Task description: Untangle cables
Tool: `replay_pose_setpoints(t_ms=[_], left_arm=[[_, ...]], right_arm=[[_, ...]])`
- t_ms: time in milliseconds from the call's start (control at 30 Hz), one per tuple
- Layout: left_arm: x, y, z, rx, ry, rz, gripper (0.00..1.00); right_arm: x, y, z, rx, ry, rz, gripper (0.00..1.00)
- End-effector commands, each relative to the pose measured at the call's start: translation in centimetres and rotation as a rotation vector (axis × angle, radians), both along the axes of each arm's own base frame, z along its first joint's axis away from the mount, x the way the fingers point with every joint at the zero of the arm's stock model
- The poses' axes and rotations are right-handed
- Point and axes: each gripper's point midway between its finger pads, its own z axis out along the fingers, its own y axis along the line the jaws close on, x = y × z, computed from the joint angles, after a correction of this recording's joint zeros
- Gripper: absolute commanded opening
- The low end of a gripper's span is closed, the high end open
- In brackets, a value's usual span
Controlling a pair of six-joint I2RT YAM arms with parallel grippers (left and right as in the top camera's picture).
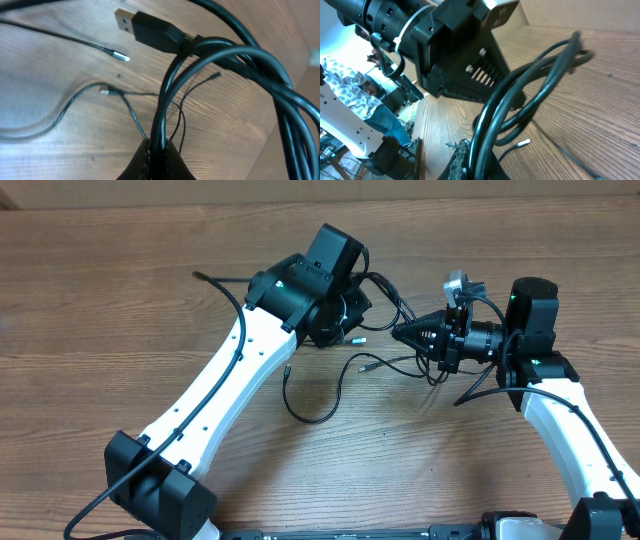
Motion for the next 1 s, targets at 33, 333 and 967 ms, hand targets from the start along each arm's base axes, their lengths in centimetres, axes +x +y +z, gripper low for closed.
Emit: replay_pose_setpoints(t_ms=[33, 333, 967], left_arm=[[0.6, 0.0, -0.4, 0.133, -0.152, -0.275, 0.04], [2.6, 3.6, -0.6, 0.501, -0.351, -0.575, 0.04], [-1.0, -0.1, -1.0, 0.389, -0.429, -1.012, 0.04]], right_arm=[[0.1, -0.1, 0.3, 0.001, -0.013, -0.001, 0.04], [1.8, -1.0, -2.1, -0.09, 0.078, -0.141, 0.92], [2.8, -1.7, -3.0, -0.137, 0.085, -0.212, 0.57]])
